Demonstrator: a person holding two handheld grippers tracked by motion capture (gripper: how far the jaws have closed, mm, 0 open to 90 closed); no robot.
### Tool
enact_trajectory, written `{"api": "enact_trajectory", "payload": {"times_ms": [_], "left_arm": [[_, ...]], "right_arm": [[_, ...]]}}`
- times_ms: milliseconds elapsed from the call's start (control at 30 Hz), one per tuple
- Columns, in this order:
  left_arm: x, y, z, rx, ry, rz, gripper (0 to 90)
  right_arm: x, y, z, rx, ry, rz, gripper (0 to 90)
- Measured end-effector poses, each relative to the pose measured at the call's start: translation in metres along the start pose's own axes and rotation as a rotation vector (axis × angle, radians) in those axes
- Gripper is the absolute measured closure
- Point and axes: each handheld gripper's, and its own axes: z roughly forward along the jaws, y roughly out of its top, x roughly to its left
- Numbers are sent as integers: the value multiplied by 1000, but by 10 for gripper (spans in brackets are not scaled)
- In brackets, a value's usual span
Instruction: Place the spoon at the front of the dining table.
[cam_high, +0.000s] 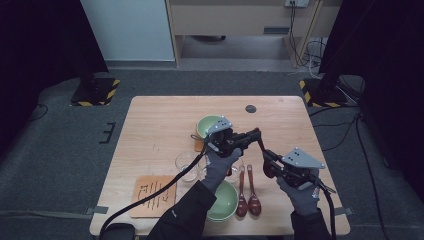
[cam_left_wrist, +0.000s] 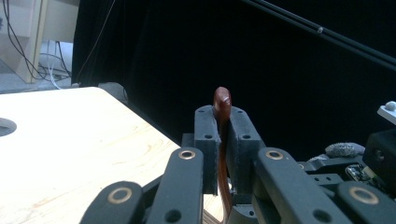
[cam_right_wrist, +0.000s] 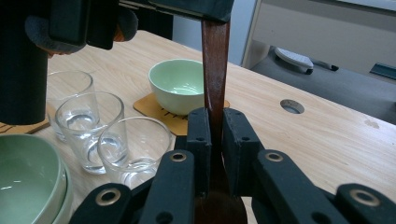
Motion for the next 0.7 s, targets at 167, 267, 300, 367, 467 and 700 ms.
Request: {"api": "enact_trajectory", "payload": {"times_ms": [167, 267, 300, 367, 467, 700], "left_arm": [[-3, 1, -2, 1, 31, 61, 838], [-4, 2, -3, -1, 53, 85, 838], [-4, 3, -4, 2, 58, 91, 838], [-4, 4, -5, 0, 62, 95, 838], [-4, 6, -6, -3, 68, 106, 838], [-5, 10, -10, -14, 97, 147, 838]], "right_arm": [[-2, 1, -2, -14, 11, 16, 787], [-6, 1, -4, -33, 21, 48, 725], [-8, 1, -5, -37, 26, 65, 714], [-13, 0, -7, -37, 14, 83, 678], [-20, -3, -8, -31, -2, 114, 604], [-35, -13, -2, 7, -41, 148, 468]]}}
